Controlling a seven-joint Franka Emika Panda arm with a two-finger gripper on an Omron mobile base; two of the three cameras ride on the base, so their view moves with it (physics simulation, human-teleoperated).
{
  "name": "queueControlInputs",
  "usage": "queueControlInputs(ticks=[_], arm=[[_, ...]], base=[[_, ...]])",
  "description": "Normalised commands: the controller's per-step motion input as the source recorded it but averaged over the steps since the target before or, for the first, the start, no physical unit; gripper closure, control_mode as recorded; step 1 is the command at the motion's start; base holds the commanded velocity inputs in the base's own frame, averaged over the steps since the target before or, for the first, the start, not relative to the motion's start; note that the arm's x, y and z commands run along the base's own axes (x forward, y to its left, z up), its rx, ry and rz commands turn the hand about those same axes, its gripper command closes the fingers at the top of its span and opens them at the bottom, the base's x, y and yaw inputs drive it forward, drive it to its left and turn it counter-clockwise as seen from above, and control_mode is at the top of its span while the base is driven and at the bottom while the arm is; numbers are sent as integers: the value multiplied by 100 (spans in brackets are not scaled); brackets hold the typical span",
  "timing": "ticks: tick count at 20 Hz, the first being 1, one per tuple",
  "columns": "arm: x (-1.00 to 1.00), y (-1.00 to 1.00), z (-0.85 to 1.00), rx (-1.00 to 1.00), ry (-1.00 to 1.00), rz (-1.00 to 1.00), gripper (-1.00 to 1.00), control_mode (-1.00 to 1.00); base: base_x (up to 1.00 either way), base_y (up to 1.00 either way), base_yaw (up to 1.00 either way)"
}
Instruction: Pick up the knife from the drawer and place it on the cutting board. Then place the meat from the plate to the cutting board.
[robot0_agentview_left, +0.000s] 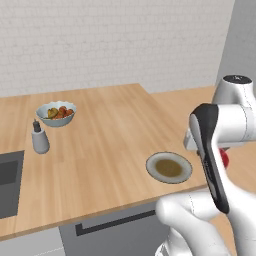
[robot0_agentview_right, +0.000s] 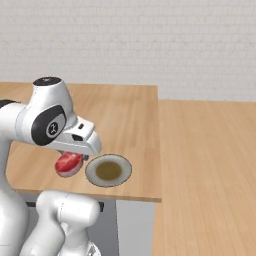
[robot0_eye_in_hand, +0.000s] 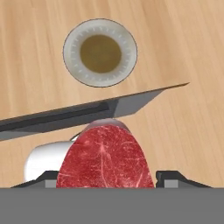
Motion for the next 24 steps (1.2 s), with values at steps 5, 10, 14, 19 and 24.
queueControlInputs(ticks=[5,10,14,19,24], arm=[[0,0,0,0,0,0,100,100],[0,0,0,0,0,0,100,100],[0,0,0,0,0,0,100,100],[0,0,0,0,0,0,100,100],[0,0,0,0,0,0,100,100]], base=[[-88,0,0],[-99,15,4],[-26,73,51],[0,61,90],[0,56,87]])
